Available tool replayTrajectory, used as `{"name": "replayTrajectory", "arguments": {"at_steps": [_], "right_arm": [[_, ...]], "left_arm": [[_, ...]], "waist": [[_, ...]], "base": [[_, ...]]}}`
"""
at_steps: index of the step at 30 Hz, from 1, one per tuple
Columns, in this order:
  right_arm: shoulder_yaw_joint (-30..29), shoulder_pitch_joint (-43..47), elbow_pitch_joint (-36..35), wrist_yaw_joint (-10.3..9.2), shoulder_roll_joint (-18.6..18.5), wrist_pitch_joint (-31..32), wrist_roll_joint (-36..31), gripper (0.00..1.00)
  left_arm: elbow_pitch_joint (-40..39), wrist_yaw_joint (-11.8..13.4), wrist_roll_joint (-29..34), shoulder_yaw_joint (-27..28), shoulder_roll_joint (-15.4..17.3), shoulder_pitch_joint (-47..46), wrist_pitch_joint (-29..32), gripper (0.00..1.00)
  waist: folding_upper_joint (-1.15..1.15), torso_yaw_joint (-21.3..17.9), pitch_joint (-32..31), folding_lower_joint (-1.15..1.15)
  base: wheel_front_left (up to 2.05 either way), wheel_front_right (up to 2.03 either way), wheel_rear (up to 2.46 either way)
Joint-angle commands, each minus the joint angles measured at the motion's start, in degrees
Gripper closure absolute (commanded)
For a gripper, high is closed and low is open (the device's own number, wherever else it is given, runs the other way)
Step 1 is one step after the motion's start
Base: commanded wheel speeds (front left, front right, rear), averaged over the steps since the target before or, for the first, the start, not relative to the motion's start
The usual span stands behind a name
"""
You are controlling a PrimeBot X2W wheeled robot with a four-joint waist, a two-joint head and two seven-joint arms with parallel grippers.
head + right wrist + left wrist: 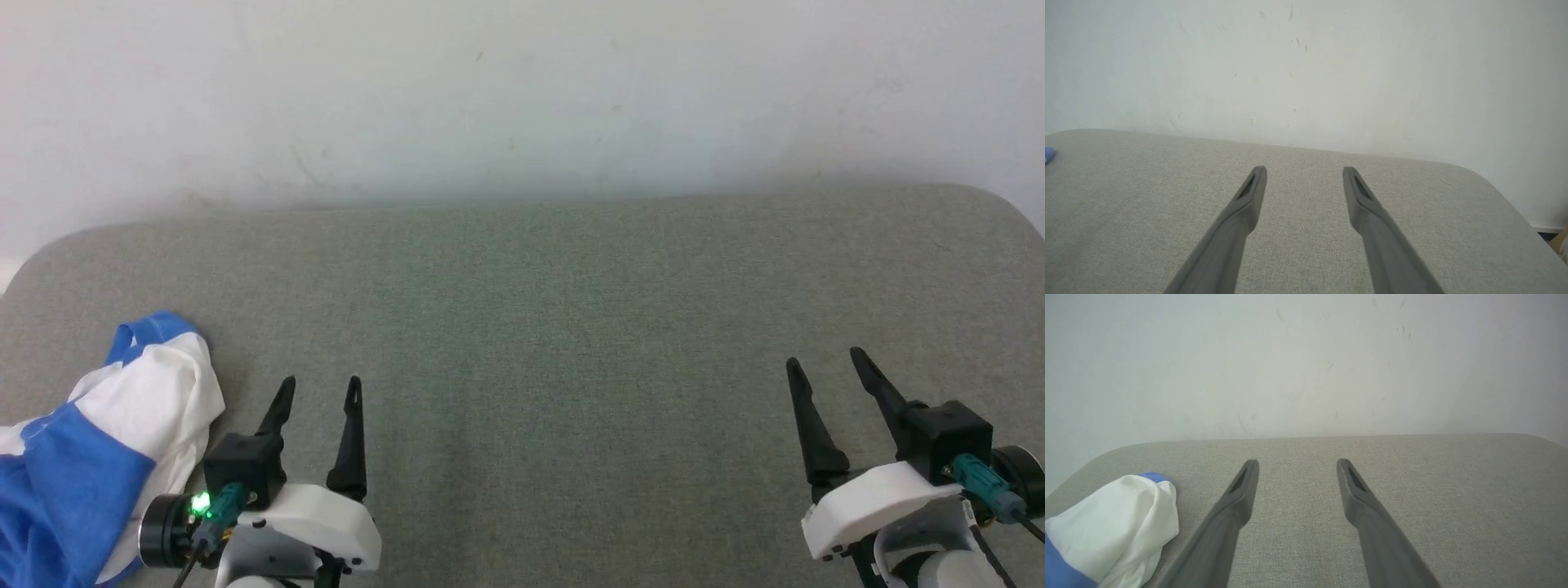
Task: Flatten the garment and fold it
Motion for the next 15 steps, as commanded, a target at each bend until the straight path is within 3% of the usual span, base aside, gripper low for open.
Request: {"name": "replayTrajectory", "arguments": {"at_steps": [1,15], "right_arm": [[-0.16,-0.10,0.19,-0.02,0.05,-0.68,0.62,0.00],[0.14,-0.01,0.10,-0.03,0.08,-2.35,0.98,0.00]], "left_arm": [[0.12,-0.06,-0.87,-0.25,-0.03,-1.03,-0.65,0.00],[0.40,0.27,-3.30,-0.22,-0.04,-1.38,-2.33,0.00]], "waist": [[0.00,0.52,0.01,0.00],[0.00,5.07,-0.09,0.00]], "base": [[0.00,0.00,0.00],[0.00,0.00,0.00]]}}
